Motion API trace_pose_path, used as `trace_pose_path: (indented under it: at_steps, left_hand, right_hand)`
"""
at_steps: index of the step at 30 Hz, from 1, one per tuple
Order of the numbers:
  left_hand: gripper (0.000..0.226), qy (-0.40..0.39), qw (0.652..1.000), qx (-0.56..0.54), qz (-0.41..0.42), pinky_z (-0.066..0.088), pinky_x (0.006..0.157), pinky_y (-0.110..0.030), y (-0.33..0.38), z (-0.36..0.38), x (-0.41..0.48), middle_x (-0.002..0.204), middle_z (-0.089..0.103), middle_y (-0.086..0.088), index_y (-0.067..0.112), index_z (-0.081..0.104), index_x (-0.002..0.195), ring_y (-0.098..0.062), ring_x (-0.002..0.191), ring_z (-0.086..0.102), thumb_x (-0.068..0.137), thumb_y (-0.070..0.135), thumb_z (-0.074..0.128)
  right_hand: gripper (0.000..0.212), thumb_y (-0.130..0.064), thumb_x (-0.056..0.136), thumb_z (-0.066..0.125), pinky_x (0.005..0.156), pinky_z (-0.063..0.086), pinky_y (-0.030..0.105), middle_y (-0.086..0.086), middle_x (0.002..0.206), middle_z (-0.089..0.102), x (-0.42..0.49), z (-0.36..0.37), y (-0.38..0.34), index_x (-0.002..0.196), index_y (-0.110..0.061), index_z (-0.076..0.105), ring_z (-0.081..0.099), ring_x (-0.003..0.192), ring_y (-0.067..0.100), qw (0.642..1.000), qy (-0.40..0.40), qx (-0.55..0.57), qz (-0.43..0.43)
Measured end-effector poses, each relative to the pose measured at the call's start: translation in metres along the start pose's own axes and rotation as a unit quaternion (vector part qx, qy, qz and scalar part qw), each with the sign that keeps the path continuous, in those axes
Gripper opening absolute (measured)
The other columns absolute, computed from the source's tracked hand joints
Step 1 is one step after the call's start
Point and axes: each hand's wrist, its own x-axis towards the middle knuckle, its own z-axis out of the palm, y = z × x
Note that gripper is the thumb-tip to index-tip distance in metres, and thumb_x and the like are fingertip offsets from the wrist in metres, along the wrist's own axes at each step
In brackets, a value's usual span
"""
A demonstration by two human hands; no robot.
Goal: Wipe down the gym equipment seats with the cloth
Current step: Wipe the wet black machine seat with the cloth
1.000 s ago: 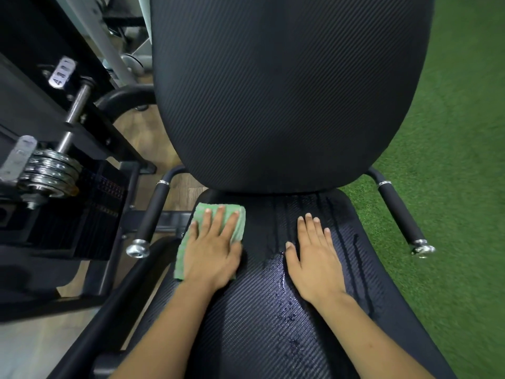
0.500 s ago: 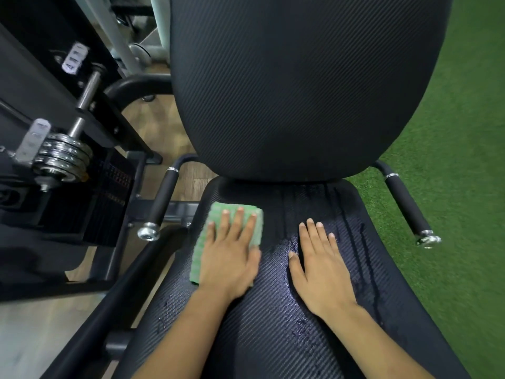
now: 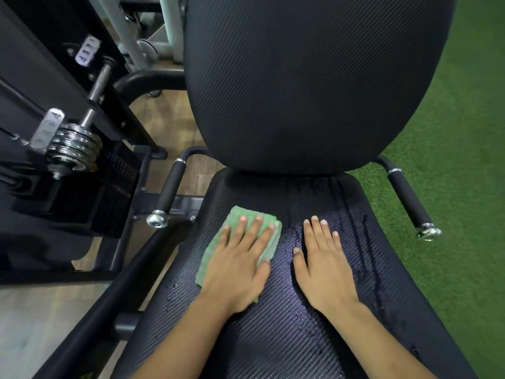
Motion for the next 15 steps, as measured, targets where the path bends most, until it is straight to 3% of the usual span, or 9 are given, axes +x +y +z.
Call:
trace_pose_path:
  at_steps: [2,4,6,9,12,15]
  left_hand:
    - [0.065,0.030,0.999,0.013,-0.016,-0.009,0.117,-0.037,-0.021,0.000,-0.012,0.159,-0.001,0.010,0.036,0.004,0.151,-0.016,0.146,-0.011,0.087,0.050,0.007]
    - [0.067,0.054,0.995,0.021,-0.084,-0.005,0.117,-0.037,-0.039,-0.002,-0.014,0.159,0.010,0.006,0.033,0.011,0.151,-0.019,0.147,-0.002,0.086,0.050,0.009]
    - [0.071,0.053,0.991,0.003,-0.123,-0.005,0.117,-0.041,-0.036,-0.006,-0.006,0.160,0.008,0.004,0.031,0.011,0.152,-0.022,0.147,-0.002,0.083,0.049,0.005]
    - [0.068,0.033,0.998,-0.005,-0.059,-0.012,0.117,-0.039,-0.015,-0.002,-0.011,0.160,-0.003,0.008,0.034,-0.001,0.151,-0.018,0.145,-0.015,0.085,0.048,0.003]
    - [0.060,0.010,1.000,-0.006,0.012,-0.006,0.117,-0.039,-0.027,-0.002,-0.032,0.158,-0.007,0.014,0.042,-0.001,0.149,-0.011,0.146,-0.015,0.091,0.049,0.010]
    - [0.062,0.023,0.999,0.008,-0.048,-0.003,0.119,-0.037,-0.053,-0.007,-0.024,0.158,-0.003,0.013,0.042,0.000,0.149,-0.015,0.147,-0.008,0.088,0.052,0.007]
  right_hand:
    - [0.084,-0.050,0.081,-0.005,0.114,-0.015,0.027,0.004,0.161,0.000,0.000,0.000,0.000,0.153,-0.010,0.007,-0.007,0.148,0.015,1.000,-0.003,0.004,0.000]
    - [0.083,-0.049,0.081,-0.005,0.114,-0.015,0.027,0.004,0.161,0.000,-0.001,0.001,-0.001,0.153,-0.010,0.008,-0.007,0.147,0.014,1.000,-0.001,0.013,0.004]
    - [0.082,-0.049,0.081,-0.005,0.115,-0.014,0.028,0.004,0.161,0.000,-0.001,0.001,-0.002,0.153,-0.010,0.007,-0.007,0.147,0.015,1.000,0.002,0.011,0.007]
    - [0.082,-0.049,0.081,-0.004,0.115,-0.012,0.029,0.005,0.161,0.002,-0.001,0.002,-0.002,0.153,-0.009,0.009,-0.004,0.148,0.016,1.000,0.006,0.004,0.008]
    - [0.085,-0.049,0.079,-0.008,0.114,-0.014,0.028,0.005,0.161,0.000,0.001,-0.002,-0.002,0.153,-0.009,0.006,-0.006,0.148,0.017,1.000,-0.009,-0.007,0.002]
    - [0.086,-0.049,0.078,-0.009,0.113,-0.016,0.028,0.006,0.161,-0.001,0.005,-0.003,-0.002,0.153,-0.009,0.005,-0.007,0.148,0.017,1.000,-0.014,-0.013,-0.001]
